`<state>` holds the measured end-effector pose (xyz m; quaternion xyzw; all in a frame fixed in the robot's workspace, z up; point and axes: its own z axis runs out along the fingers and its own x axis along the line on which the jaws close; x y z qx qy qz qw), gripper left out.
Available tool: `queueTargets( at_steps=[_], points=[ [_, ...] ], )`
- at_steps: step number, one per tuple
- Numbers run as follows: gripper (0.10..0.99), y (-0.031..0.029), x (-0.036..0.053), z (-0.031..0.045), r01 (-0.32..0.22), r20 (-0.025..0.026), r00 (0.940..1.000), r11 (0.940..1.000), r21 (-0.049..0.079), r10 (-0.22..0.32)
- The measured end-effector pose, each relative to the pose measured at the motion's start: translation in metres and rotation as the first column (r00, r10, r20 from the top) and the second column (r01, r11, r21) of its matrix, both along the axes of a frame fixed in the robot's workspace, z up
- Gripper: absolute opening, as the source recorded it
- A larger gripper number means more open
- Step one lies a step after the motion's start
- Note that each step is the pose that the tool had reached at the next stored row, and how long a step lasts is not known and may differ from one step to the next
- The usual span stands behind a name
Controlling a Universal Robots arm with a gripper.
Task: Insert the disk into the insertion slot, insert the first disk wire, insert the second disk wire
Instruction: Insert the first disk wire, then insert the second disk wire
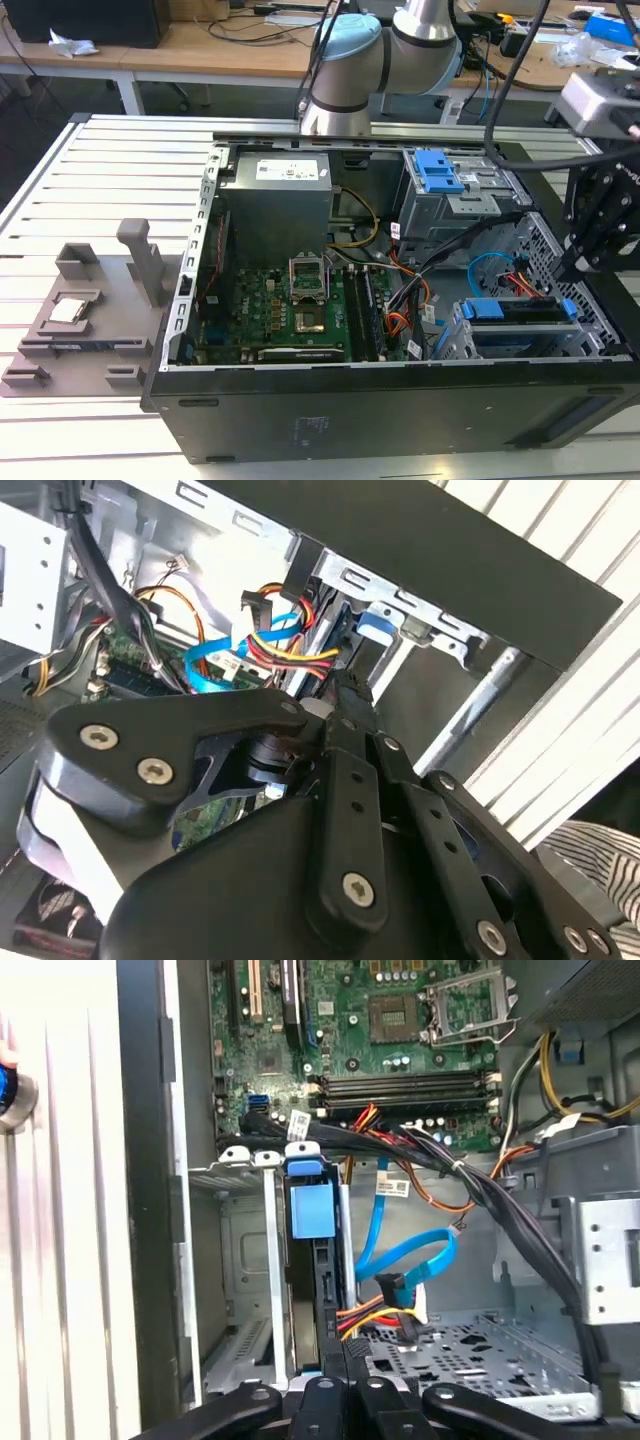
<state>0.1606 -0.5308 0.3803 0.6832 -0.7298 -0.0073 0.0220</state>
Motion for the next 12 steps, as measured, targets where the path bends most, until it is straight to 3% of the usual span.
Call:
queueTargets(
  at_steps=[12],
  points=[
    [0.106, 0.0, 0.0, 0.0016, 0.0, 0.0, 1.0, 1.0, 0.0, 0.0]
  ],
)
